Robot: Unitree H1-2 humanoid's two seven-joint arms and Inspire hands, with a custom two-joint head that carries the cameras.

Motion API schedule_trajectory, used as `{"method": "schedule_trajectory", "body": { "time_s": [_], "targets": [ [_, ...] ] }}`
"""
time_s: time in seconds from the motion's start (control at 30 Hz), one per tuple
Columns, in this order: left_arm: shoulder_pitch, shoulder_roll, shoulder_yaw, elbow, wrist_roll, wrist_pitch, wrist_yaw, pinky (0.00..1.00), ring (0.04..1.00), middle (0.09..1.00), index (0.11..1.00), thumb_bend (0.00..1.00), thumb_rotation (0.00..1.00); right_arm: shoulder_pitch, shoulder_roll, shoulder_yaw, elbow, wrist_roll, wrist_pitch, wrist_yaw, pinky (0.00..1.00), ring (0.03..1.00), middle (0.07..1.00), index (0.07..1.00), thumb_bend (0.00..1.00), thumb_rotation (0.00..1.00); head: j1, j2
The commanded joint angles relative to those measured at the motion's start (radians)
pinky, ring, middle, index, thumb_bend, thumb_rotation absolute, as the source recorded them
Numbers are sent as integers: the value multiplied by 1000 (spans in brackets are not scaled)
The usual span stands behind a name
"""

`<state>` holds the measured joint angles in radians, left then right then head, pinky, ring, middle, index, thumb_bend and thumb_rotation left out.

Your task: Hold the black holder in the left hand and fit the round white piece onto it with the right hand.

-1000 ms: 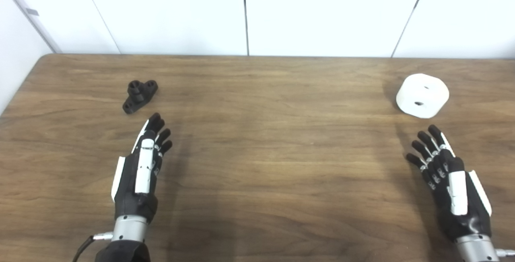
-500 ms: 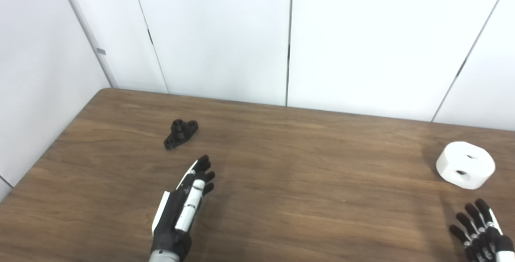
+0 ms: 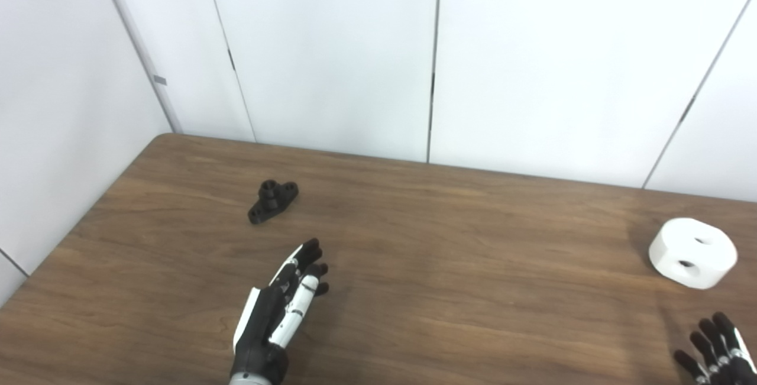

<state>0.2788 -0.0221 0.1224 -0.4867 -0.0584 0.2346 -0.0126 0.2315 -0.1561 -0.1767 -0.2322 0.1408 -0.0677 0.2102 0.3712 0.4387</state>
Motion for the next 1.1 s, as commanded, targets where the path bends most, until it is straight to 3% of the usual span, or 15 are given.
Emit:
{"method": "schedule_trajectory", "body": {
  "time_s": [0.0,0.23,0.33,0.5,0.73,0.9,1.07],
  "targets": [
    [199,-2,-13,-34,16,-78,-6,835,897,929,918,411,539,36,-24,-3,-1,15,-8,2,932,968,985,1000,514,1000,7,2],
    [190,-4,5,-67,-11,-69,-1,885,918,941,927,500,355,33,-23,-2,0,16,2,-10,933,957,978,1000,509,1000,5,-1],
    [174,15,21,-81,31,-91,11,837,901,927,920,535,300,30,-23,-4,6,19,0,-11,935,957,980,1000,509,1000,3,-2],
    [109,69,82,-118,168,-87,35,785,877,896,888,624,362,27,-26,-4,14,22,-5,-14,934,958,981,1000,517,1000,1,-4],
    [15,104,158,-145,305,-46,45,847,865,882,880,757,349,32,-30,2,13,18,-12,-18,927,958,984,1000,489,1000,-3,-4],
    [-38,134,189,-179,377,29,38,931,926,922,903,784,323,36,-34,8,7,26,-12,-24,912,953,980,1000,481,1000,-5,0],
    [-81,190,195,-188,483,103,33,955,943,936,905,781,304,42,-38,19,7,22,-21,-25,907,954,981,1000,494,1000,-9,2]
  ]
}}
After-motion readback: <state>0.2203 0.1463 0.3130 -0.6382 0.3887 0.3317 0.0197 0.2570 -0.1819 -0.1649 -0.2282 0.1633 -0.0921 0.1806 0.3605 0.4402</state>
